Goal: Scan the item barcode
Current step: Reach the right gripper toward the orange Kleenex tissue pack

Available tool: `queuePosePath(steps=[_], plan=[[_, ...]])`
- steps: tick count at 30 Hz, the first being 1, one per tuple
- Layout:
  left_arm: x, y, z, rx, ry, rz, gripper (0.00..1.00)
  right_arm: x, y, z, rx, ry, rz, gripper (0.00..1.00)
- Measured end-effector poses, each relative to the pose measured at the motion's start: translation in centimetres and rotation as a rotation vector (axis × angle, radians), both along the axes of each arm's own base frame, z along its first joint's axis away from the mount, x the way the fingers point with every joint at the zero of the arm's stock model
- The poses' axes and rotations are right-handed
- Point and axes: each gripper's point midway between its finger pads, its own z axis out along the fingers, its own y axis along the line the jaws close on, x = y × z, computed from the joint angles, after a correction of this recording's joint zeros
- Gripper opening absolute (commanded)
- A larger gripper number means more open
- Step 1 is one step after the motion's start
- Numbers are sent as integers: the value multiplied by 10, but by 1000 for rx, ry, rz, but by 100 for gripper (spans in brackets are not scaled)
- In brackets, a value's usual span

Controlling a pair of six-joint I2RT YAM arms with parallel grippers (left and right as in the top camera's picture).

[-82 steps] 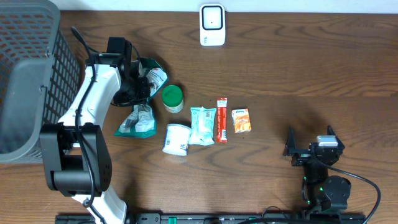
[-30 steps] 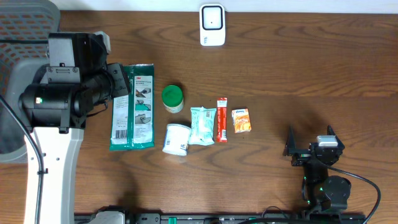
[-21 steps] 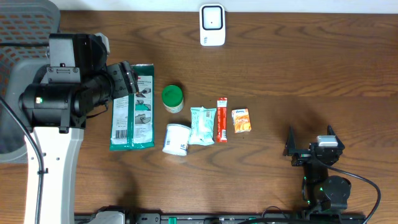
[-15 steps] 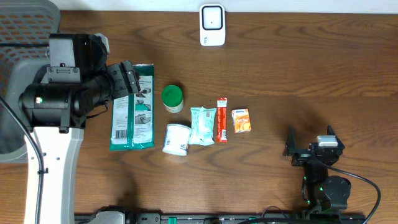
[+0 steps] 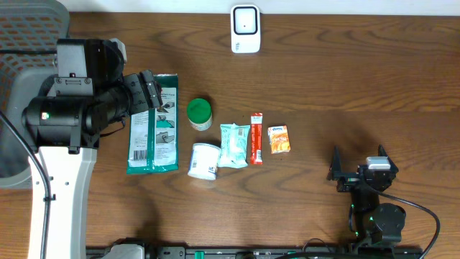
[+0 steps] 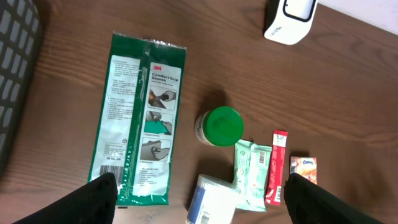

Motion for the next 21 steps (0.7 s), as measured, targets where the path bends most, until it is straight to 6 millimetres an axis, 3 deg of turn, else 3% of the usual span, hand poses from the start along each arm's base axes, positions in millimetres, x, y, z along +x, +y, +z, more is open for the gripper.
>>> queuePosePath(steps=[17, 21], plan=[[0, 0, 0, 0, 0, 0, 86, 0, 2, 1, 4, -3, 9, 99], [0, 0, 0, 0, 0, 0, 86, 0, 8, 2, 98, -5, 42, 99]])
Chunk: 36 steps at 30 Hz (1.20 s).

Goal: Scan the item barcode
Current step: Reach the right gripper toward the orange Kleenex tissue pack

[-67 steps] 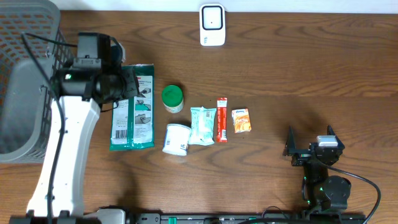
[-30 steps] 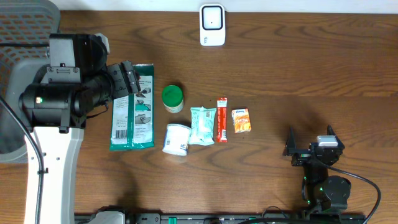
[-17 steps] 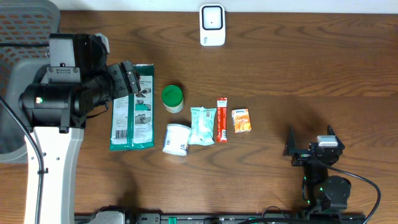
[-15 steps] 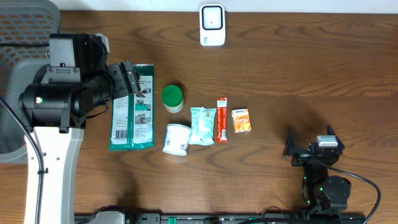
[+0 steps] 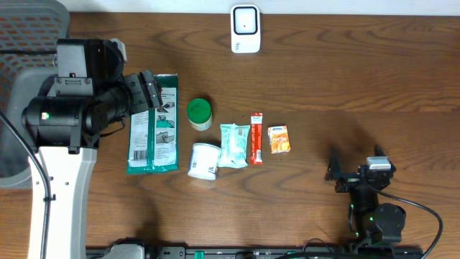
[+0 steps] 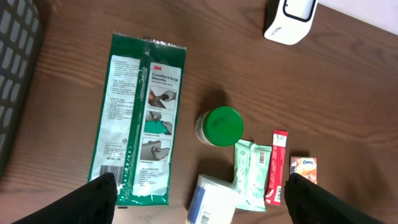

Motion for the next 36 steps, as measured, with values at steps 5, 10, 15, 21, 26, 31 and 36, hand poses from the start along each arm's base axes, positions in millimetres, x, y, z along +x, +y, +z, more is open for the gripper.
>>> queuePosePath(steps=[5, 10, 15, 21, 26, 31, 36], plan=[[0, 0, 0, 0, 0, 0, 86, 0, 4, 0, 193, 10, 9, 99], [0, 0, 0, 0, 0, 0, 86, -2, 9, -3, 272, 39, 30, 99], [0, 0, 0, 0, 1, 0, 86, -14, 15, 2, 303, 182, 41, 99], [0, 0, 0, 0, 2, 0, 86, -22, 19, 88, 303, 209, 61, 99], [0, 0, 0, 0, 2, 0, 86, -15, 27, 122, 302, 371, 92, 99], [0, 0, 0, 0, 2, 0, 86, 1, 40, 121, 321, 628, 143, 99], [0, 0, 0, 0, 2, 0, 86, 21, 49, 100, 351, 861, 172, 99]])
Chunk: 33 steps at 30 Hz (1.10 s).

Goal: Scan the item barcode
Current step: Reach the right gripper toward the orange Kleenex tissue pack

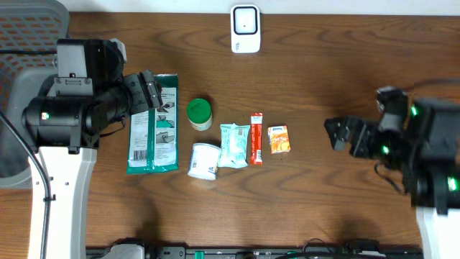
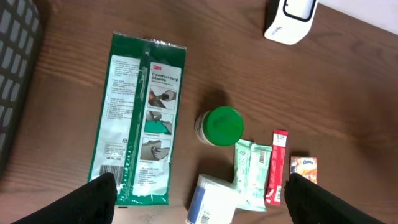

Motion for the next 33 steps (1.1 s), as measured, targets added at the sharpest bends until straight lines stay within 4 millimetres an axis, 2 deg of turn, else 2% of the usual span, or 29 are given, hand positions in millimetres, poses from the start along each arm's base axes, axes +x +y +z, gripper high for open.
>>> queuePosePath(steps=[5, 6, 8, 9, 10, 11, 12, 15, 22, 23, 25, 27, 30, 33], plan=[[0, 0, 0, 0, 0, 0, 86, 17, 7, -39, 38, 167, 40, 99], [0, 0, 0, 0, 0, 0, 86, 19, 8, -46, 42, 195, 48, 95], [0, 0, 0, 0, 0, 0, 86, 23, 9, -59, 43, 240, 64, 58], [0, 0, 0, 0, 0, 0, 86, 24, 10, -64, 43, 256, 70, 34], [0, 0, 0, 0, 0, 0, 86, 26, 10, -69, 45, 274, 73, 21], [0, 0, 0, 0, 0, 0, 86, 27, 11, -72, 46, 285, 77, 11], [0, 0, 0, 0, 0, 0, 86, 28, 11, -76, 44, 299, 81, 8], [0, 0, 0, 0, 0, 0, 86, 29, 15, -88, 38, 334, 100, 8], [0, 0, 0, 0, 0, 0, 86, 39, 40, -132, 8, 445, 183, 24], [0, 0, 0, 0, -1, 0, 86, 43, 44, -140, 1, 455, 197, 28], [0, 0, 0, 0, 0, 0, 86, 47, 51, -152, -4, 472, 213, 44], [0, 0, 0, 0, 0, 0, 86, 51, 58, -165, -11, 489, 233, 53], [0, 0, 0, 0, 0, 0, 86, 55, 64, -183, -23, 511, 254, 54], [0, 0, 0, 0, 0, 0, 86, 58, 66, -200, -40, 538, 258, 49]])
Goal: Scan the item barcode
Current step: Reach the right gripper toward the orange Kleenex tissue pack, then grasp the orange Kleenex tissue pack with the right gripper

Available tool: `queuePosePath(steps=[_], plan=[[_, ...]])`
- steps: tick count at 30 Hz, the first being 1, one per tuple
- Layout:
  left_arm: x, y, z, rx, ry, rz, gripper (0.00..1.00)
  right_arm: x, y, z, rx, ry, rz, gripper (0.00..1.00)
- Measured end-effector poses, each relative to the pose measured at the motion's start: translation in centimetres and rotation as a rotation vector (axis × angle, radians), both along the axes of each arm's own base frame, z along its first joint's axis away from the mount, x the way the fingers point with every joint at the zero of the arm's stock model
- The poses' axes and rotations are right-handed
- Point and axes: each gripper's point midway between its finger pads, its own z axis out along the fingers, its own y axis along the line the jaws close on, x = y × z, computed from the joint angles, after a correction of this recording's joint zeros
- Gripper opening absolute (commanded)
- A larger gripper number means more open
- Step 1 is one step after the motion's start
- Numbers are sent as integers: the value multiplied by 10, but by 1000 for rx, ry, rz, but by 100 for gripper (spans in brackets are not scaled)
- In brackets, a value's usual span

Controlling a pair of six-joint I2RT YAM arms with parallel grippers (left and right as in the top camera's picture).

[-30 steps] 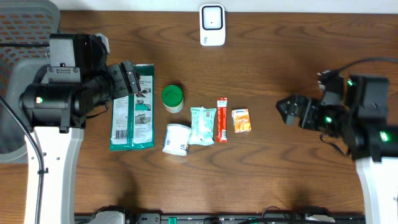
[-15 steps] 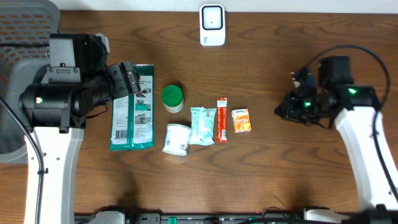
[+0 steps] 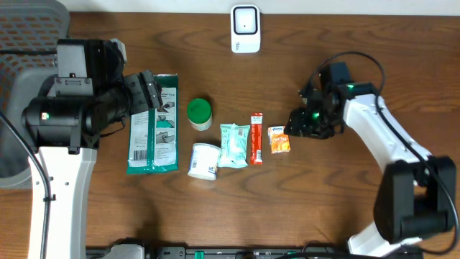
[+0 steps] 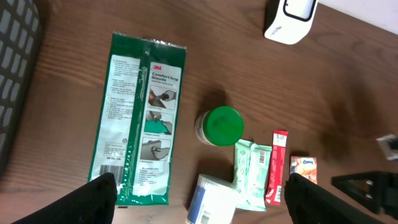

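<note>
The white barcode scanner [image 3: 245, 29] stands at the table's far edge, also in the left wrist view [image 4: 291, 18]. A row of items lies mid-table: green glove pack [image 3: 153, 124], green-lidded jar [image 3: 199, 114], white tub [image 3: 205, 160], mint tissue packet [image 3: 234, 145], red stick pack [image 3: 256, 138], small orange box [image 3: 279, 139]. My right gripper [image 3: 295, 122] hovers just right of the orange box, jaws apparently open, holding nothing. My left gripper [image 4: 199, 208] is open, high above the glove pack and tub.
A grey mesh chair [image 3: 25, 29] sits at the far left corner beside the left arm's base. The right arm's cable loops over the table's right half. Bare wood lies between the items and the scanner.
My right arm has moved from the right side of the table to the left and farther back, its gripper now beside the orange box. The left arm and the items have not moved.
My right arm sat folded at the near right edge for the first two moments. Then it was raised over the right of the table, gripper pointing left. Now it is beside the orange box. My left gripper stayed open above the glove pack throughout.
</note>
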Motion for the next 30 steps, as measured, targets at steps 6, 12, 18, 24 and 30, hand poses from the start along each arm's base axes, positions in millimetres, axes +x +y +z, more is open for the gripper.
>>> queuePosePath(steps=[6, 12, 18, 24, 30], plan=[[0, 0, 0, 0, 0, 0, 86, 0, -2, -35, -29, 68, 2, 46], [0, 0, 0, 0, 0, 0, 86, -1, 3, -51, -2, 97, 31, 41], [0, 0, 0, 0, 0, 0, 86, -1, 5, -50, 11, 87, 52, 44], [0, 0, 0, 0, 0, 0, 86, 3, 6, -37, 16, 45, 59, 48], [0, 0, 0, 0, 0, 0, 86, 7, 8, -29, 20, 14, 66, 48]])
